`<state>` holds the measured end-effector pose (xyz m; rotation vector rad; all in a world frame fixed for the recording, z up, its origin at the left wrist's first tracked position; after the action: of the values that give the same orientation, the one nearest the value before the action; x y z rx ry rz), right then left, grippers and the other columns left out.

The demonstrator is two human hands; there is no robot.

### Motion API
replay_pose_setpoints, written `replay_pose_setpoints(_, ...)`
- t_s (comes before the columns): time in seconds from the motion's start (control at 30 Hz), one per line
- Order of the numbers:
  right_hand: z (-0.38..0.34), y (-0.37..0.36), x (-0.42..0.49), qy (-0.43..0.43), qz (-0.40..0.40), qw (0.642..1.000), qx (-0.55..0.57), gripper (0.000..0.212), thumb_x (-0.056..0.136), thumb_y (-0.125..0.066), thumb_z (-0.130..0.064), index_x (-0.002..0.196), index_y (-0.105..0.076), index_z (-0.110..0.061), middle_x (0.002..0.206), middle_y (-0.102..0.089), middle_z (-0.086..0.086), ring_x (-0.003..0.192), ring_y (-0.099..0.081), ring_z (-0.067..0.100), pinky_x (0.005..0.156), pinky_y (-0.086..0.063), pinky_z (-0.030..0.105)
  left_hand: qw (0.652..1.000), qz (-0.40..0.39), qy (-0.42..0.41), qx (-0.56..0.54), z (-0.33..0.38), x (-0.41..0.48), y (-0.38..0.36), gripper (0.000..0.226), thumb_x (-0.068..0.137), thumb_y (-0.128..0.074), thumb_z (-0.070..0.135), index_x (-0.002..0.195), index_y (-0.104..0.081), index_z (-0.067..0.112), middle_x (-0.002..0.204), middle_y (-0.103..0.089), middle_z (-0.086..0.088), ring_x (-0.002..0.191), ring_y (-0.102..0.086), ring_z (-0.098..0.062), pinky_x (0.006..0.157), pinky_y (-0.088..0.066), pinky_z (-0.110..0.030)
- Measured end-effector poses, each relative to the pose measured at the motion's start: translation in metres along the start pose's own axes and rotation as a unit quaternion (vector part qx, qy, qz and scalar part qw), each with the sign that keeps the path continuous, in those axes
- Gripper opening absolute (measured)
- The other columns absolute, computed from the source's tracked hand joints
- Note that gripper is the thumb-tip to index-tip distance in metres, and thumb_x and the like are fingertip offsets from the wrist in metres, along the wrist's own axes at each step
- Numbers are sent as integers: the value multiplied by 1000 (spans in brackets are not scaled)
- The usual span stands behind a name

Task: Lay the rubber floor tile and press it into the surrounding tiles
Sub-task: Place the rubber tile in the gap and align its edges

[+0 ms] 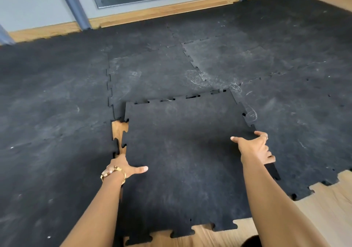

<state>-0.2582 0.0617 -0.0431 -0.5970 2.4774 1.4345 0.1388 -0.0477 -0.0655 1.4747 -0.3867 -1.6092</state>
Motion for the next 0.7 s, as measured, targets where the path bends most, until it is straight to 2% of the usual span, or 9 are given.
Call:
replay_pose_setpoints(0.1, -11, -3, -8, 7, -3, 1000, 7, 73, 68, -82, -45, 125, -42, -24, 123, -61, 16, 125, -46, 36, 111, -17, 47, 1000, 13, 17, -8, -17, -9, -3, 113, 53, -80, 70, 144, -34, 20, 134, -53, -10, 119, -54, -35, 90, -49, -44)
replay_pose_setpoints(0.2, -27, -8, -16, 22, -10, 1000, 11, 65, 68, -81, -43, 119, -46, -23, 122, -61, 15, 127, -44, 34, 112, -14, 45, 999, -2, 42, -7, -36, -18, -16, 104, 56, -76, 72, 134, -42, 12, 128, -55, -11, 115, -55, -34, 92, -49, -47)
replay_pose_setpoints(0.43, -30, -9, -19, 25, -22, 999, 42, 46, 77, -78, -32, 115, -56, -20, 113, -67, 12, 128, -47, 32, 114, -11, 40, 996, -2, 84, 35, -42, -34, -24, 98, 62, -71, 72, 130, -41, 8, 128, -53, -13, 109, -61, -33, 87, -51, -43)
replay_pose_setpoints(0.63, -27, 2, -3, 46, -2, 998, 35, 38, 78, -77, -28, 111, -61, -17, 94, -73, 13, 107, -62, 31, 111, -23, 39, 998, -18, 60, 18, -37, -41, -40, 100, 61, -71, 73, 130, -41, 7, 130, -51, -13, 114, -56, -35, 93, -50, -48)
replay_pose_setpoints(0.7, -25, 8, -1, 58, -3, 998, 30, 38, 79, -77, -26, 111, -62, -15, 94, -73, 13, 104, -63, 32, 110, -25, 39, 998, -33, 56, 12, -35, -47, -46, 102, 62, -70, 74, 133, -39, 7, 134, -49, -14, 118, -54, -35, 96, -48, -48)
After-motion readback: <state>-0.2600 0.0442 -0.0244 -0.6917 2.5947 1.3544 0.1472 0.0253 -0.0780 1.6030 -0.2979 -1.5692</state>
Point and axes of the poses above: each hand's wrist, its own x-axis towards the middle knuckle, its own y-axis out of the back of the hand, z = x × y, the point moved 4 cm from there along x, towards the middle knuckle
